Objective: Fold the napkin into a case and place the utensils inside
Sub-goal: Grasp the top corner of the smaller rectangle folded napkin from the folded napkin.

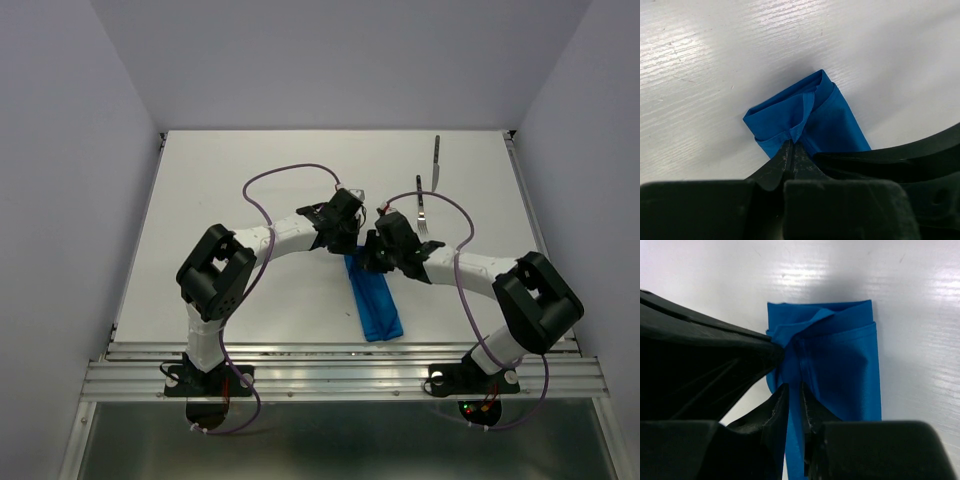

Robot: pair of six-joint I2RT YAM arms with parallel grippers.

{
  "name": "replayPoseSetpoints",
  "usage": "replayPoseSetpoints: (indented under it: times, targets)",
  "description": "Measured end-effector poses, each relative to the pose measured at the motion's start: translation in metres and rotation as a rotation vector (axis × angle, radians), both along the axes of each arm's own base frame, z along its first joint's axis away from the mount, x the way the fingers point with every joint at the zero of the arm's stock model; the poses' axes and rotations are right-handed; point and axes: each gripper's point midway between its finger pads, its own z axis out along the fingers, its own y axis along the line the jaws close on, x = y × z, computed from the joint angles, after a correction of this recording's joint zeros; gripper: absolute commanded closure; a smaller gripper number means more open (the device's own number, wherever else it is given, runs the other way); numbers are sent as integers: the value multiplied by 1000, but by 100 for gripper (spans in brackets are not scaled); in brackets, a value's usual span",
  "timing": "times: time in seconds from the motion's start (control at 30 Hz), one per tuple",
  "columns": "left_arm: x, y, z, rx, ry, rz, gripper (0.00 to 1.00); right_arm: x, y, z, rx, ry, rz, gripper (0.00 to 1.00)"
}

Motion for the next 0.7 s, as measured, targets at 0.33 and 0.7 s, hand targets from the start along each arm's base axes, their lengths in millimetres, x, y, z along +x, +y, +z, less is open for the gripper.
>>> replayPoseSetpoints:
  times: [0.33, 0.7]
  targets:
    - [0, -3, 2, -15, 0, -4, 100, -10, 0, -26, -121, 41, 50, 72]
    - [0, -5, 2, -23, 3, -5, 100, -8, -2, -14, -173, -13, 34, 73]
